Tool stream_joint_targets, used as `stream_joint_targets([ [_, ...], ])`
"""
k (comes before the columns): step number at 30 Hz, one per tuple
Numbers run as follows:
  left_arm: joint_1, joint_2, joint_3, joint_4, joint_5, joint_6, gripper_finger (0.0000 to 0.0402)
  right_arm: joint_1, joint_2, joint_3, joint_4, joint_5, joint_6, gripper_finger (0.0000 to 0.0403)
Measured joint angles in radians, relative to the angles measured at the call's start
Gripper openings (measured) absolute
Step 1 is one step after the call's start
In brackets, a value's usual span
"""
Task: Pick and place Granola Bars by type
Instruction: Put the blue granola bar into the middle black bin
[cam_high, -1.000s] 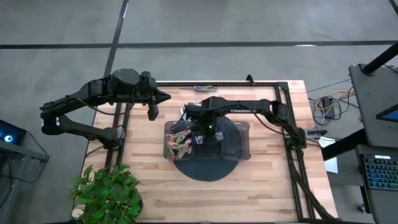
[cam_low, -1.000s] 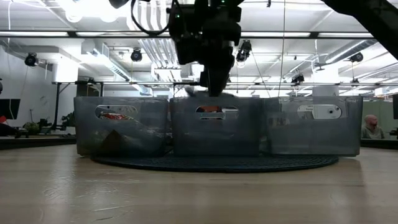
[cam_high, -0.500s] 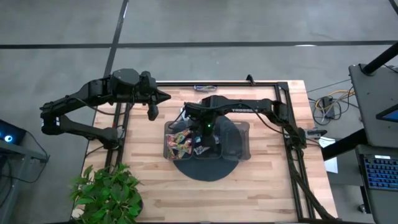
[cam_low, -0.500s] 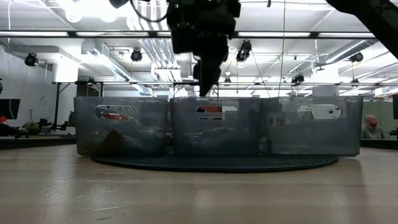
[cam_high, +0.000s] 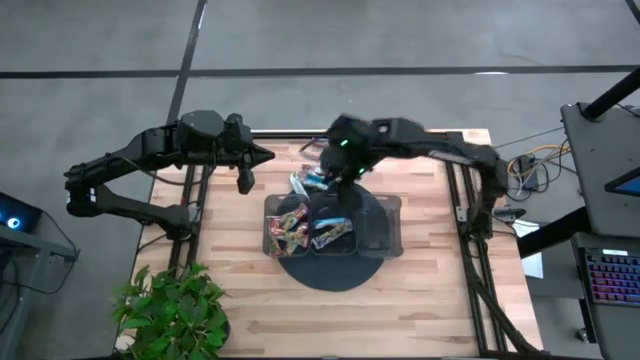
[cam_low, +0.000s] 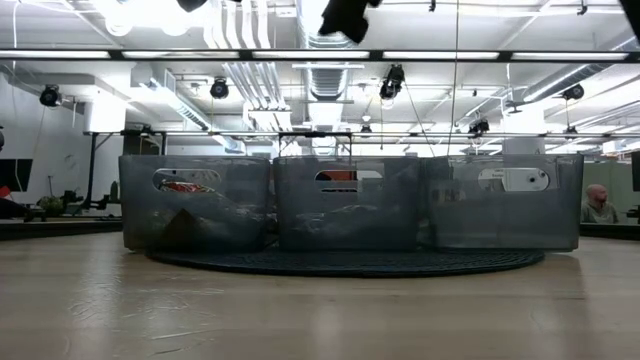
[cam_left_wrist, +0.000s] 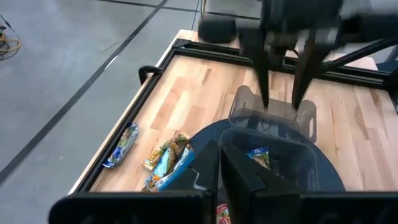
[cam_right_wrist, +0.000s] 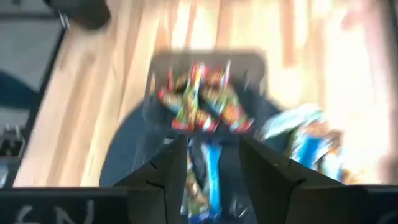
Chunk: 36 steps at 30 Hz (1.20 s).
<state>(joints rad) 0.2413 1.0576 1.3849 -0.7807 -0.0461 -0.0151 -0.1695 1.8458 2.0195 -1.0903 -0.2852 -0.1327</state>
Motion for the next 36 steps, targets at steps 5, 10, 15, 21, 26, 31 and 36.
stream_joint_targets([
  [5, 0.000, 0.000, 0.000, 0.005, 0.000, 0.017, 0.0000, -0.037, -0.126, -0.025, 0.051, 0.111, 0.022, 0.0098],
  [10, 0.001, 0.000, 0.000, 0.047, 0.000, 0.052, 0.0000, -0.075, -0.234, -0.057, 0.057, 0.180, 0.021, 0.0030],
  [15, 0.019, 0.000, 0.000, 0.136, 0.001, 0.094, 0.0000, -0.119, -0.327, -0.138, 0.080, 0.184, 0.032, 0.0011],
  [21, 0.096, 0.017, 0.000, 0.216, 0.027, 0.127, 0.0000, -0.166, -0.435, -0.284, 0.138, 0.184, 0.069, 0.0009],
  [26, 0.192, 0.059, 0.000, 0.260, 0.160, 0.181, 0.0000, -0.177, -0.508, -0.403, 0.197, 0.184, 0.094, 0.0008],
  [31, 0.268, 0.130, 0.006, 0.310, 0.234, 0.249, 0.0000, -0.176, -0.557, -0.481, 0.251, 0.183, 0.130, 0.0008],
  [36, 0.295, 0.237, 0.088, 0.296, 0.262, 0.163, 0.0000, -0.176, -0.575, -0.495, 0.259, 0.181, 0.156, 0.0008],
])
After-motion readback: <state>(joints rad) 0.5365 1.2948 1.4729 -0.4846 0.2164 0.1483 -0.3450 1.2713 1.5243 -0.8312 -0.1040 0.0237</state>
